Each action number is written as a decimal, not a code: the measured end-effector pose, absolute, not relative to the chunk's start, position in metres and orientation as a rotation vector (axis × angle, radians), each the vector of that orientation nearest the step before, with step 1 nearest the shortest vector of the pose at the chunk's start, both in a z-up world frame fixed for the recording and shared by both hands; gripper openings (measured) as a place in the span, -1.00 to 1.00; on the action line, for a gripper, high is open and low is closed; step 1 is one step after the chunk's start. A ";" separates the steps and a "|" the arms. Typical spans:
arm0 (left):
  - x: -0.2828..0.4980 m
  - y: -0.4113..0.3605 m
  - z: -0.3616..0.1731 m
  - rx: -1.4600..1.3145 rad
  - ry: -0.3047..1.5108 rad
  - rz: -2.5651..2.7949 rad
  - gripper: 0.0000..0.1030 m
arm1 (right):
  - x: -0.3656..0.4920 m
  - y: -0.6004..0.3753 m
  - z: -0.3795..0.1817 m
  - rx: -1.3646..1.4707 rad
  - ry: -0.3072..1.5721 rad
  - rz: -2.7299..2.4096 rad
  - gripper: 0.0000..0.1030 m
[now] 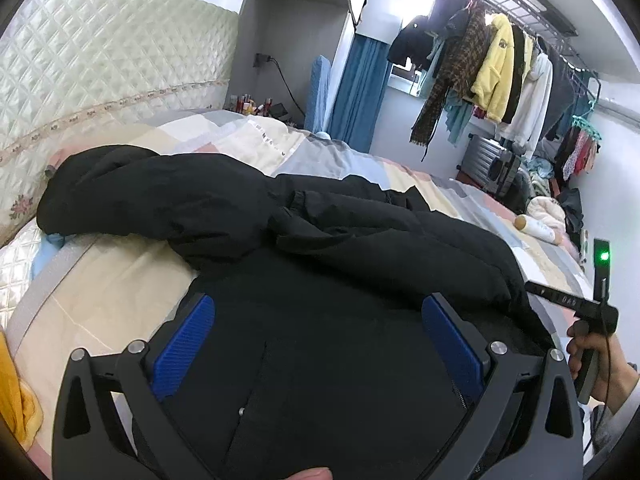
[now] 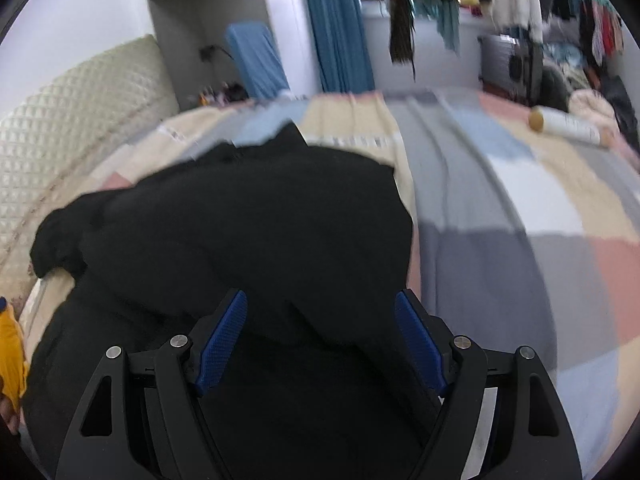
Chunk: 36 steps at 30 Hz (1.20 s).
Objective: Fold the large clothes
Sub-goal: 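Release the sleeve with the right gripper and withdraw it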
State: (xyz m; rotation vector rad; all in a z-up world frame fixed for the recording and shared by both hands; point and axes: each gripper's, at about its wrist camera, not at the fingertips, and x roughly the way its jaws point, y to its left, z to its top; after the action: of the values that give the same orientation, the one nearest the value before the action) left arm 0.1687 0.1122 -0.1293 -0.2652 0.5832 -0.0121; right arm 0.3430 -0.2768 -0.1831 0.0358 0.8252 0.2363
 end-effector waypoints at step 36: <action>0.166 0.097 -0.133 -0.218 0.591 0.020 1.00 | 0.340 -0.304 -0.178 0.060 0.768 0.141 -0.26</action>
State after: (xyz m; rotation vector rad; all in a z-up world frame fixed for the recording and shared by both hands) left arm 0.1664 0.0969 -0.1334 -0.2183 0.5911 0.0199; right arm 0.3404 -0.3037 -0.1779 0.0601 0.7684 0.1409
